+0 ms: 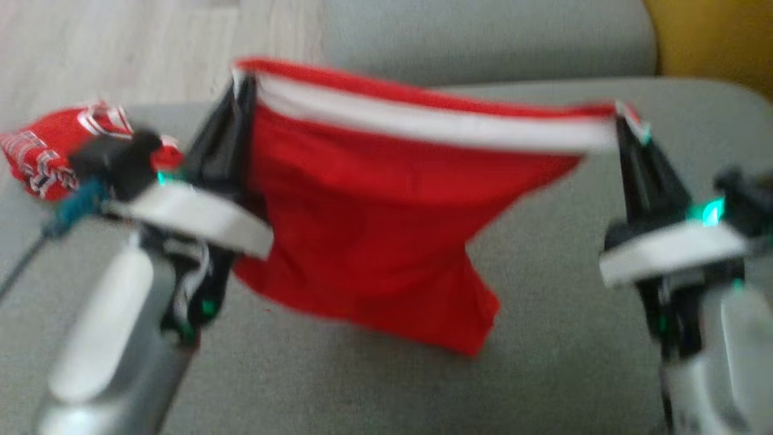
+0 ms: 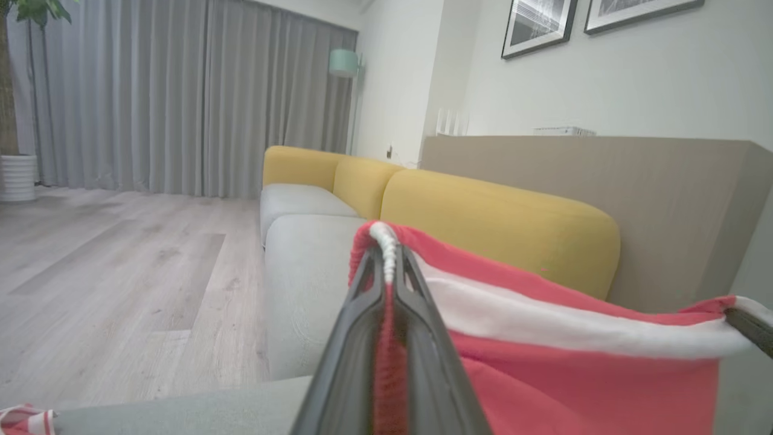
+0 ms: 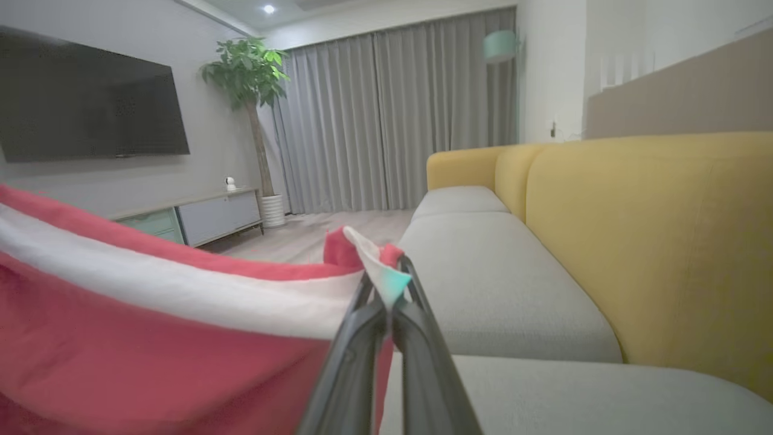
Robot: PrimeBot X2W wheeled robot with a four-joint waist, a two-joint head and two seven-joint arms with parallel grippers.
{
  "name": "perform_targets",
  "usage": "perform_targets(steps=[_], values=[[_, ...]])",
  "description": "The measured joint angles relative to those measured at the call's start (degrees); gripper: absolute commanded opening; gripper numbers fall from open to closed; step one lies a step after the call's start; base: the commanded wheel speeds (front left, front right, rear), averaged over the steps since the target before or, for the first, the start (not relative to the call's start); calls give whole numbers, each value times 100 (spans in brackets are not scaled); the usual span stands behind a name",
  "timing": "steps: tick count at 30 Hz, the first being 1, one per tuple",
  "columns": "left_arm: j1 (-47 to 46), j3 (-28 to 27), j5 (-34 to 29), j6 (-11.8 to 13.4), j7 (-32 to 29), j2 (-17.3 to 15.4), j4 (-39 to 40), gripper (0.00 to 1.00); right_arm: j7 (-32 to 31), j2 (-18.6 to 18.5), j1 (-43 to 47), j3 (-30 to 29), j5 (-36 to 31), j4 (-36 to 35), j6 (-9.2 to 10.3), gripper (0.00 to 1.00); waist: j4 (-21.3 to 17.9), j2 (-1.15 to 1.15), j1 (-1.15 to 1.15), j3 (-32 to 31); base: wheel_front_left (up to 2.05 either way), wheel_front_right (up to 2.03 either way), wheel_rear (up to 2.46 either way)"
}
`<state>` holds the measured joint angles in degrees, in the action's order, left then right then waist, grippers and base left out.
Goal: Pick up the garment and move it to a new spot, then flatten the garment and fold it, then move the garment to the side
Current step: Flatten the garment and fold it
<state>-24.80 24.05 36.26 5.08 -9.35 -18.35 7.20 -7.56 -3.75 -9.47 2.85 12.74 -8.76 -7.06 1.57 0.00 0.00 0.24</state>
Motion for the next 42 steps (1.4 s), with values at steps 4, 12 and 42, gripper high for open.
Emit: perform_targets(steps=[4, 12, 42], values=[[-1275, -42, -20, -346, 104, 24, -832, 0, 99, -47, -1678, 32, -23, 1050, 0, 0, -78, 0, 3, 447, 0, 0, 0], [-3950, -210, -388, -840, 1124, 526, -2543, 0, 948, -64, -4743, -276, -397, 3197, 0, 0, -257, 0, 2, 1223, 0, 0, 0], [781, 498, 158, -901, 2314, 984, -1860, 0, 2178, 89, -1387, -466, 733, 4354, -1, 0, -301, 0, -1, 1291, 0, 0, 0]])
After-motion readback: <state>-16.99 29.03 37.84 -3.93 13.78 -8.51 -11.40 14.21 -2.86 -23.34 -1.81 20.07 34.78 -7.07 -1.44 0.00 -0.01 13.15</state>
